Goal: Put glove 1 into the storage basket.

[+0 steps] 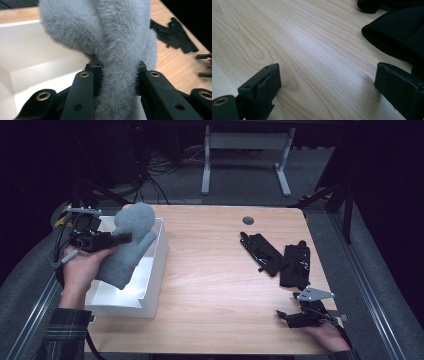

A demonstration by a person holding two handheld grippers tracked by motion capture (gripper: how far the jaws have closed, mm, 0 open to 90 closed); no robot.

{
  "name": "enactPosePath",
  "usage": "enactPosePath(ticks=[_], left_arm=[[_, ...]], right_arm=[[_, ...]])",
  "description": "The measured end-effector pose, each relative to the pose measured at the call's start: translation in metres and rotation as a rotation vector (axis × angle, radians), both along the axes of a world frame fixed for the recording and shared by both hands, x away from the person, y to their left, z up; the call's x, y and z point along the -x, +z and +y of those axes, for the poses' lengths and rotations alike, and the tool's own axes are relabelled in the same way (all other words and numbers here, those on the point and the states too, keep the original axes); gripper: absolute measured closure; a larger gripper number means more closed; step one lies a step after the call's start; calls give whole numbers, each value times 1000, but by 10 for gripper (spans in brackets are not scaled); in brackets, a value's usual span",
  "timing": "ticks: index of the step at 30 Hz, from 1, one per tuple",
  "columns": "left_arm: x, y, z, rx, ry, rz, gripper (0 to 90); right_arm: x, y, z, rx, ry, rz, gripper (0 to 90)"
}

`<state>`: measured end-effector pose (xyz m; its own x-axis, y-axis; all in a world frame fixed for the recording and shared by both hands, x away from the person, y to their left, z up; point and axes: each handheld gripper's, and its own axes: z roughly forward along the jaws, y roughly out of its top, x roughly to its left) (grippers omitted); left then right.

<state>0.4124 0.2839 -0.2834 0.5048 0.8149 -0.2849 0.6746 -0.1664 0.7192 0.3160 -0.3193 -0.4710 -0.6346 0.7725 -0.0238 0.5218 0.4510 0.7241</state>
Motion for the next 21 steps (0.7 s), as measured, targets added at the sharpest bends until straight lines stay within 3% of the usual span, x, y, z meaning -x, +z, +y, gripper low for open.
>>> enactPosePath(ticks=[7,14,21], left_arm=[[-8,-37,6,5,59,71,722],[-21,-79,3,4,83,149,720],[-33,-111,7,6,128,196,715]], right_arm=[[0,0,0,1,0,1,74],[-1,0,0,3,2,0,74],[-1,0,0,3,2,0,74]])
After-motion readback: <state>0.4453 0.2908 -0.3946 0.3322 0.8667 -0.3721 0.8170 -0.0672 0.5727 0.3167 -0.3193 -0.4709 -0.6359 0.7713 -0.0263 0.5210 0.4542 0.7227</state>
